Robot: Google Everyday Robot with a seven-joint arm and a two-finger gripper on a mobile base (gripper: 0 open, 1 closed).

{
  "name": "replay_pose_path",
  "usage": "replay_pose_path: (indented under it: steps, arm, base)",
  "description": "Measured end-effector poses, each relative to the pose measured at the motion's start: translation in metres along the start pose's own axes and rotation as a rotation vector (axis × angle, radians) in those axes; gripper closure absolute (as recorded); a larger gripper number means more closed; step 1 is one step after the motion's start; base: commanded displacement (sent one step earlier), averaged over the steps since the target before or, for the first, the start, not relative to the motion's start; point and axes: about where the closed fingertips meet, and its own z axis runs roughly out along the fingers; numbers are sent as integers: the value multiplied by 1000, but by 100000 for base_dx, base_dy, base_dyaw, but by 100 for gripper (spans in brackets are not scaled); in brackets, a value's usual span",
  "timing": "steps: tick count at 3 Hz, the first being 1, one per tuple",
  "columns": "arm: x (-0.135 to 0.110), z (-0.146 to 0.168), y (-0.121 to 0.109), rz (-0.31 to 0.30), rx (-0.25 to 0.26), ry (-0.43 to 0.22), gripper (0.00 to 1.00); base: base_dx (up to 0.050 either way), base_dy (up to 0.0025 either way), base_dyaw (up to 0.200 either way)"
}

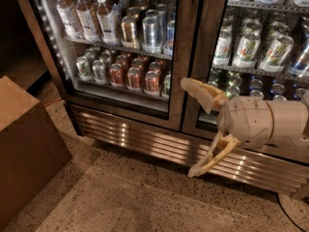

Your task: Open left fridge door

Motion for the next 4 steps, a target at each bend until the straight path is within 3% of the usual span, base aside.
replay_pose_path:
  steps: [1,2,3,4]
  arm:
    - [-37,11,18,-83,-7,35,0]
    - [-37,11,18,-83,-7,35,0]
    - [-37,11,18,-83,-7,35,0]
    - [-37,11,18,-83,-7,35,0]
  base:
    - [0,0,0]
    - [4495,193,8601]
    - [3741,-249,-13169]
    - [4653,-1,22]
